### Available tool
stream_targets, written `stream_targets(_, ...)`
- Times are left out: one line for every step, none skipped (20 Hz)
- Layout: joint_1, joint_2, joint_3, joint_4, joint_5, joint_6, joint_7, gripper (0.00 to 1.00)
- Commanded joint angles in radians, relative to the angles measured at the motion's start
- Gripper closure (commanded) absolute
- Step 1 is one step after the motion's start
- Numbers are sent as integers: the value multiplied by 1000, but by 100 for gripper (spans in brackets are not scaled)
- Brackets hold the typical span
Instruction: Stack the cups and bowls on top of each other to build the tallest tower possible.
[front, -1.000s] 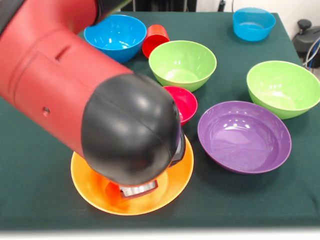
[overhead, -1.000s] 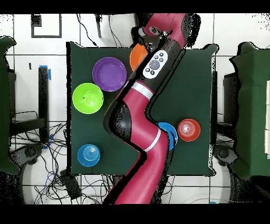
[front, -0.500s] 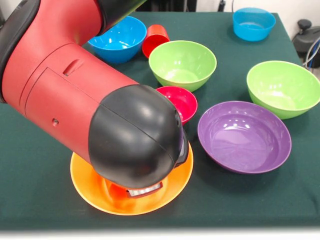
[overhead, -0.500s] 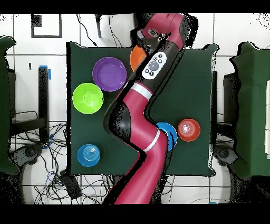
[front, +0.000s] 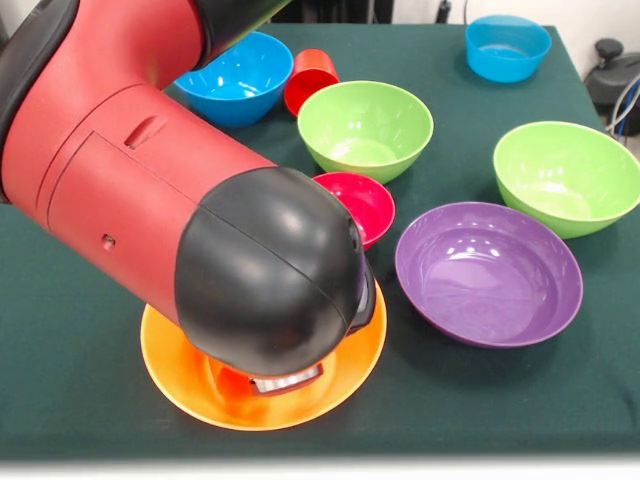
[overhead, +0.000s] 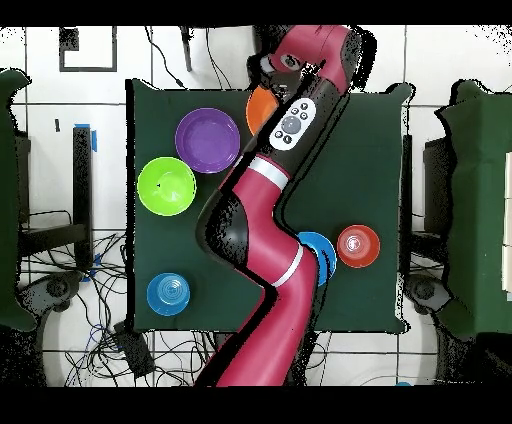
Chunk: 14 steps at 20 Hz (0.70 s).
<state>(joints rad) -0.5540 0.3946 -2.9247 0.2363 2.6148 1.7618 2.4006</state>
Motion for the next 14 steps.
stream_targets(4, 13, -126, -65, -103, -22, -172, 0)
stream_targets(4, 14, -126, -65, -103, -26, -173, 0)
stream_targets(3, 15, -126, -65, -103, -30, -174, 0)
stream_targets(6, 16, -126, -64, -105, -56, -178, 0)
stream_targets(5, 17, -126, -64, -103, -59, -179, 0)
stream_targets(7, 15, -126, -63, -109, -65, -186, 0)
stream_targets(8, 13, -126, -61, -113, -70, -186, 0)
stream_targets(8, 13, -126, -61, -114, -75, -187, 0)
stream_targets(8, 12, -126, -60, -115, -79, -188, 0)
stream_targets(7, 13, -126, -61, -112, -82, -190, 0)
stream_targets(6, 13, -126, -62, -108, -79, -187, 0)
stream_targets(5, 13, -126, -64, -103, -71, -179, 0)
stream_targets(6, 14, -126, -63, -105, -82, -179, 0)
stream_targets(7, 14, -126, -62, -107, -93, -179, 100)
